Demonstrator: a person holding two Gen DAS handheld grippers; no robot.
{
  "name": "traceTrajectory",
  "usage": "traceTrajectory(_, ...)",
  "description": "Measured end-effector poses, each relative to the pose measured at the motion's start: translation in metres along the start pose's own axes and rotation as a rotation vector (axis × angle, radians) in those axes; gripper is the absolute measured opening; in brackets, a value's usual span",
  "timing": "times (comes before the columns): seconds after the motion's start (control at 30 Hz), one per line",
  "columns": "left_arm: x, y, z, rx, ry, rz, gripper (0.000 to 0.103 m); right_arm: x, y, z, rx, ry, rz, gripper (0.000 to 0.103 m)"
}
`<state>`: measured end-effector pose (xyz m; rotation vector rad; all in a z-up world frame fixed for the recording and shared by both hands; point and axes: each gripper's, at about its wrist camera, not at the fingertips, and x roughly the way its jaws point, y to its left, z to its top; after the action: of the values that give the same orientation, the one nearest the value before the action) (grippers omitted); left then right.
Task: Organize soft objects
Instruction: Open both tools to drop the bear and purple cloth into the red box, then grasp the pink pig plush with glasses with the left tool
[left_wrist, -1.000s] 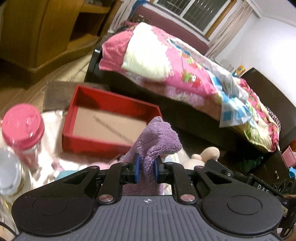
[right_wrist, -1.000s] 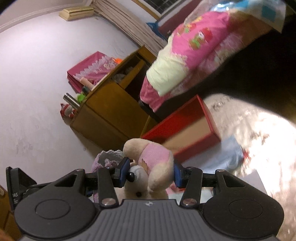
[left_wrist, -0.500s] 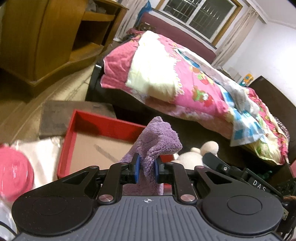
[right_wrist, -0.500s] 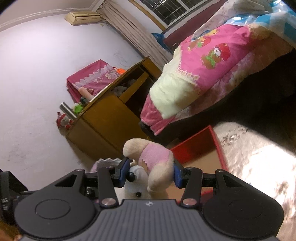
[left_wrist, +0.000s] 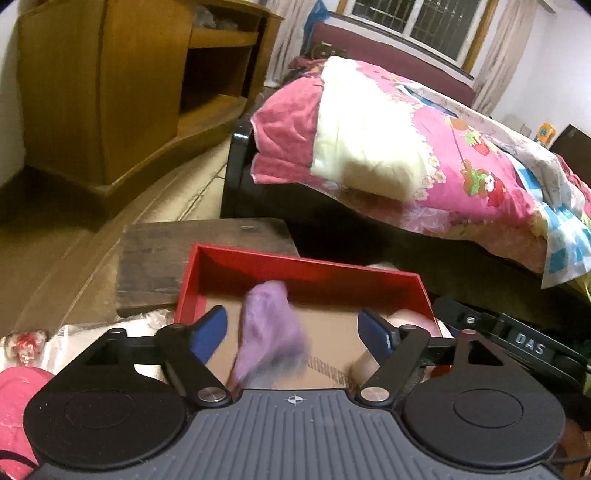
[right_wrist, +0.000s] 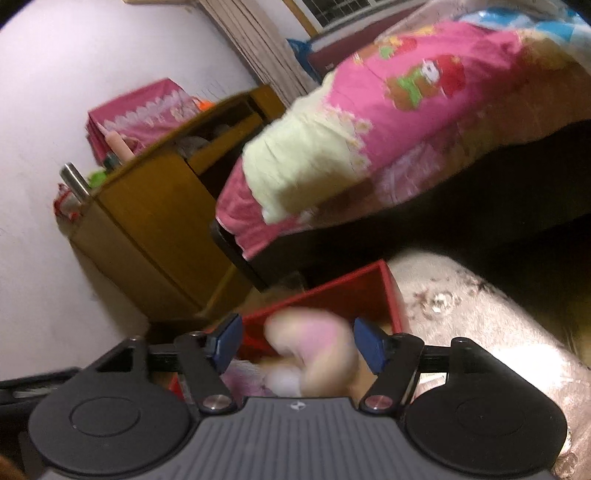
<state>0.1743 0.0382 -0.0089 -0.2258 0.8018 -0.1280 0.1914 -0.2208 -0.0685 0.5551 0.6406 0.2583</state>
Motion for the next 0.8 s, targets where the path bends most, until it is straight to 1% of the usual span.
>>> traceTrajectory(0.1,-0.004,0.002,-0.003,-0.013,0.011,-0.012,0.076,-0.001,-0.003,-0.002,0.021,0.008,-0.002,0.039)
traceTrajectory(0.17,-0.007,0.002,-0.006,-0.013,0.025,-0.022,0.076,-0.009,-0.002,-0.003,0.029,0.008,-0.003,0.039)
traceTrajectory(0.23,-0.012,0.003,-0.009,-0.009,0.033,-0.023,0.076,-0.018,0.002,-0.006,0.023,0.011,-0.001,0.04)
traceTrajectory(0.3,-0.018,0.005,-0.015,-0.004,0.041,-0.021,0.076,-0.028,0.007,-0.011,0.012,0.021,-0.009,0.044)
traceTrajectory(0.47,-0.037,0.013,-0.031,0.017,0.064,-0.034,0.077,-0.058,0.012,-0.037,-0.011,0.055,-0.022,0.049)
traceTrajectory(0.53,-0.043,0.014,-0.041,0.037,0.083,-0.055,0.077,-0.068,0.011,-0.049,-0.003,0.084,-0.024,0.05)
traceTrajectory(0.6,-0.048,0.013,-0.051,0.061,0.097,-0.056,0.078,-0.079,0.01,-0.061,0.002,0.107,-0.028,0.05)
traceTrajectory(0.8,-0.05,0.009,-0.078,0.121,0.164,-0.097,0.079,-0.114,0.007,-0.087,0.046,0.135,-0.031,0.05)
